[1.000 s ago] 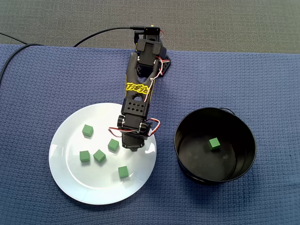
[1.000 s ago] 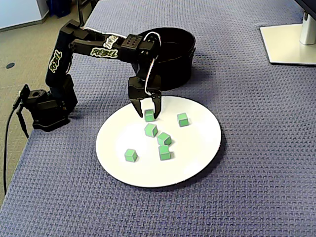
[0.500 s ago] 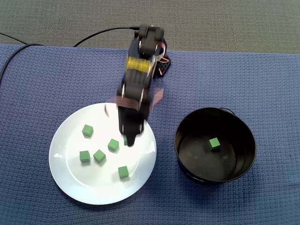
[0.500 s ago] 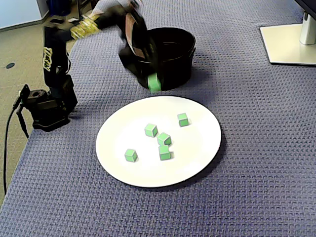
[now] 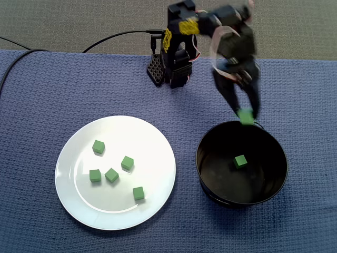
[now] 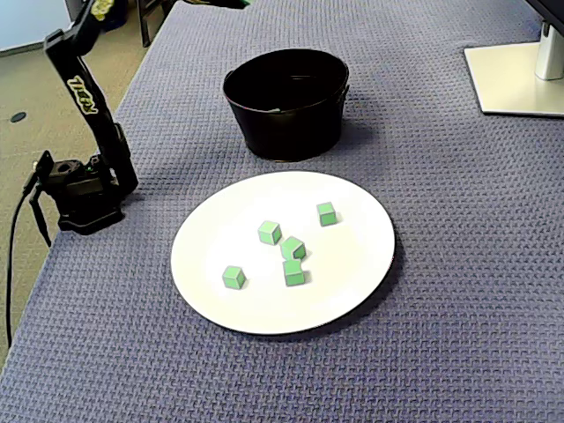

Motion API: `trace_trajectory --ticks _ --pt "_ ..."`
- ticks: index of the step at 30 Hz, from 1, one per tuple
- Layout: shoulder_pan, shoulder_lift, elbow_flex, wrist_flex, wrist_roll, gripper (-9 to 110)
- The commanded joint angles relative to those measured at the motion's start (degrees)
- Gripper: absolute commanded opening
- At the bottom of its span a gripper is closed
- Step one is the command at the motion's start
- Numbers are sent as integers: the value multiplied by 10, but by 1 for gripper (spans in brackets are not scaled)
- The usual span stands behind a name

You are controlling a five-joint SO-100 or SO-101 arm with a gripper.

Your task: Pick up the items on the white plate and put them in the black container.

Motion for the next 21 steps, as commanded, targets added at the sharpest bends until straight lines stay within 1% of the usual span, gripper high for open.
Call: trace_trajectory --ticks 1,5,8,12,15,16,18,21 --pt "-34 -142 -14 -24 7 0" --pt "-47 -279 -37 -32 -4 0" --pt "-50 -331 -12 -71 4 0" --pt "-53 -367 -20 -83 28 0" --pt "-59 -352 -23 -71 42 36" --pt "-60 -338 -25 -66 47 41" --pt "-54 -299 -38 -42 42 46" --pt "-22 -209 -76 25 34 45"
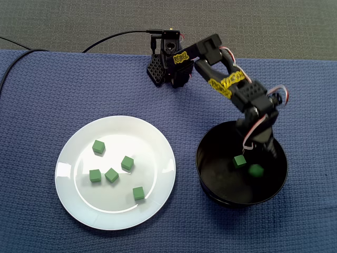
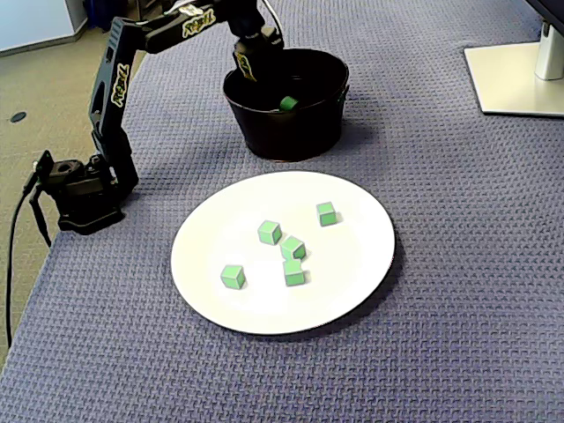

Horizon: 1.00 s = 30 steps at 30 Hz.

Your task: Pick up the items on the white plate and put them in the black container.

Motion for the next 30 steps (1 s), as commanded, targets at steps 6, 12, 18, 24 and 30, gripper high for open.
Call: trace_trajectory --ticks 6,12,18,24,30 --pt "200 286 -107 189 -176 42" --pt "433 334 -10 214 -395 41" --pt "573 306 167 78 -570 43" --pt "631 265 287 -52 -643 44" --pt "624 209 338 -137 -641 43"
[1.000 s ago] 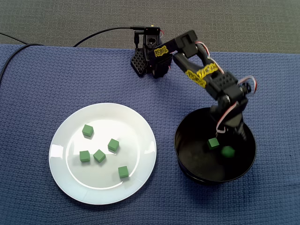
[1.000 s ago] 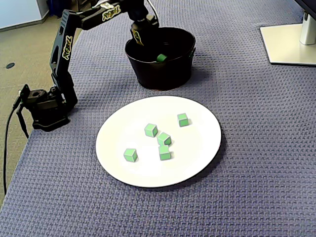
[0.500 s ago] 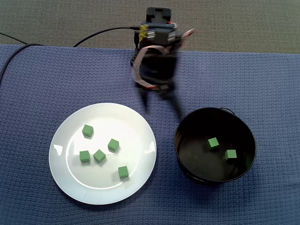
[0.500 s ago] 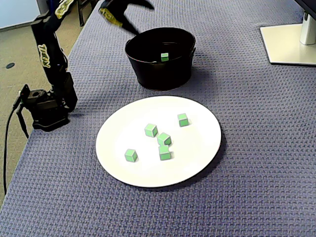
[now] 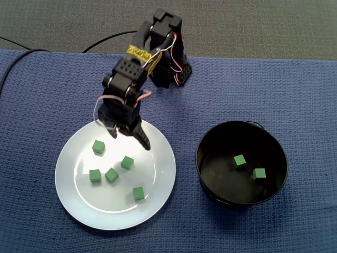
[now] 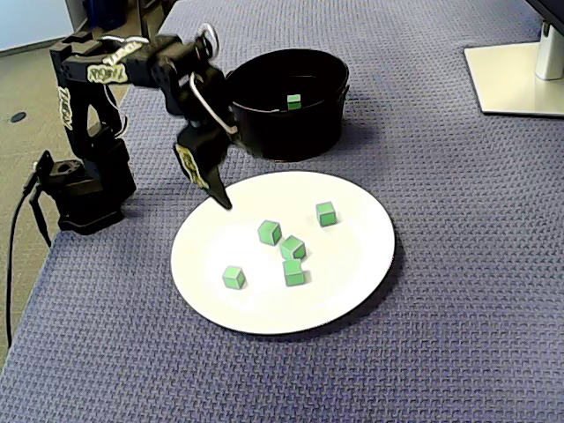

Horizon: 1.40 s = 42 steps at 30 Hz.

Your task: Pick up the items on the white plate and put them in the black container.

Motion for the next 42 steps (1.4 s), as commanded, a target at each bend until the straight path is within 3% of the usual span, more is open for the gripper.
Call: trace_trajectory --ticks 1,21,30,37,42 --pt "-10 -22 5 -39 9 43" --pt "-40 -149 -41 -108 43 40" --pt "-45 -175 -39 -125 50 25" --pt "-44 -181 -24 -159 62 1" --pt "-51 -162 -4 -176 85 0"
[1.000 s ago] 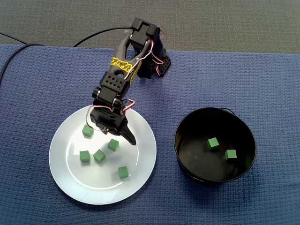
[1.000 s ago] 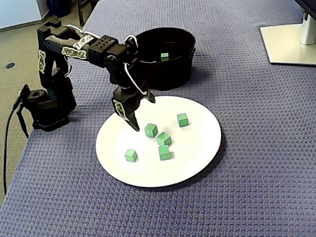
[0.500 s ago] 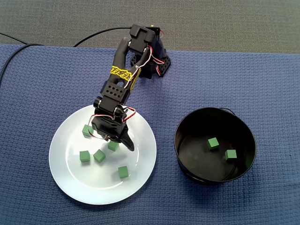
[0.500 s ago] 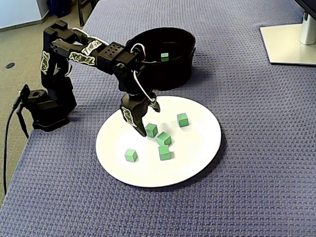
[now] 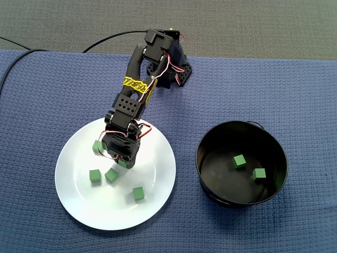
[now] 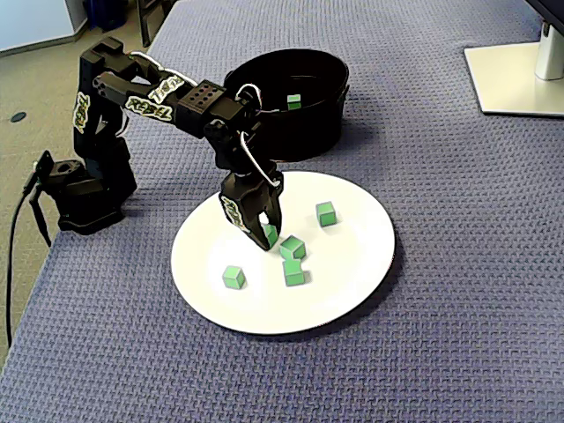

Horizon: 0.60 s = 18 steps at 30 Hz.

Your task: Pick up the items on the white plate and put them in the black container.

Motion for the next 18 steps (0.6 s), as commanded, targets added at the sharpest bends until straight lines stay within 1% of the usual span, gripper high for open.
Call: trace_trajectory --ticks 1,4,6,9,11,13,15,18 --pt "-15 33 8 -11 23 0" --pt "-29 75 7 25 60 0" --pt "-40 126 -30 85 127 0" --pt "-50 227 -156 240 224 0" --pt "-50 297 -248 301 282 0" --pt "-69 355 -345 336 343 0" --pt "-119 397 -421 343 396 0" --pt "-245 424 -479 331 459 0"
